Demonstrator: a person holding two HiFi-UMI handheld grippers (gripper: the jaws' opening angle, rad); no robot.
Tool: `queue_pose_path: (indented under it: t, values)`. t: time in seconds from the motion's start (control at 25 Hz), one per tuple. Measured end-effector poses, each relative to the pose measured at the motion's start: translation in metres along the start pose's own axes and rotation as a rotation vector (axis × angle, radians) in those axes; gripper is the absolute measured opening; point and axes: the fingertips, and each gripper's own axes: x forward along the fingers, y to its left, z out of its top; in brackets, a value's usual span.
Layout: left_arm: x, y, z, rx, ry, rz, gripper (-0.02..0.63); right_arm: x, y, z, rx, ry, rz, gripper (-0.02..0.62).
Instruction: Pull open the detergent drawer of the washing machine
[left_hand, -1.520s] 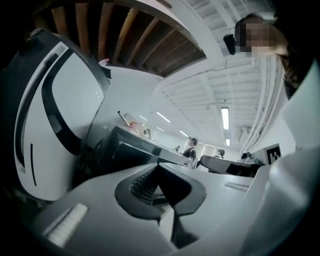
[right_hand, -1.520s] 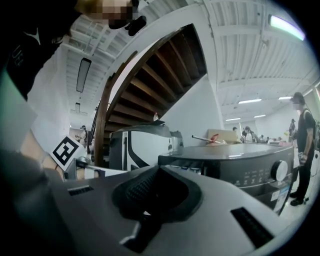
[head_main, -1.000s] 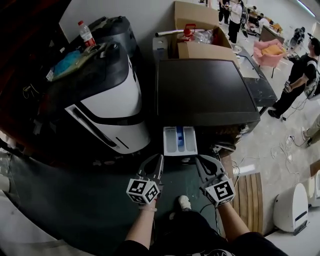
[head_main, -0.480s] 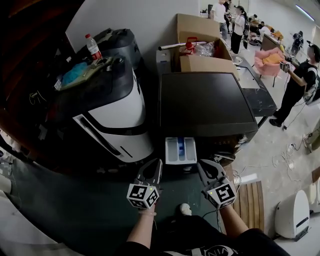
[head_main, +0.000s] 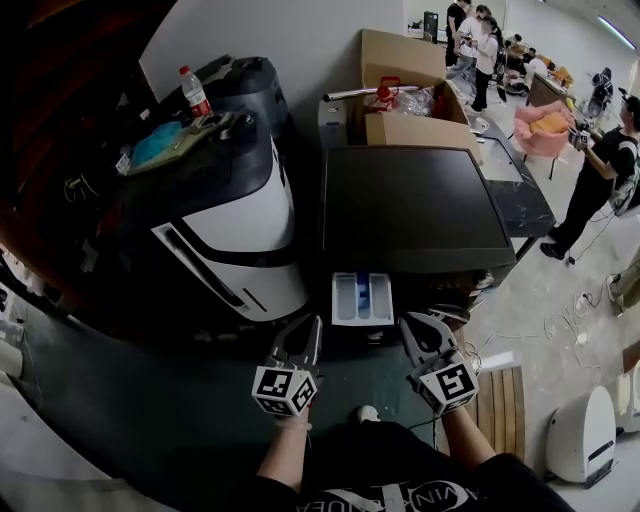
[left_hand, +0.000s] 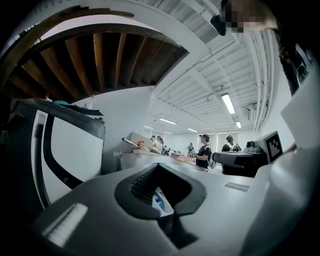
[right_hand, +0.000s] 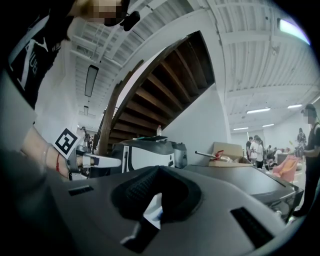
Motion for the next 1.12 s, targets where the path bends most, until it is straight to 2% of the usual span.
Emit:
queue_pose_path:
  t: [0.52,1.12]
  values:
    - [-0.005,0.0,0.011,0.045,-0.018,0.024,0.009,0.003,0.001,0.012,-0.021,-0.019,0.016,0.011]
    - [-0.004,-0.001,0.009,0.026,-0.016,0.03,0.009,0.005,-0.001,0.011,-0.015,-0.024,0.017,0.011]
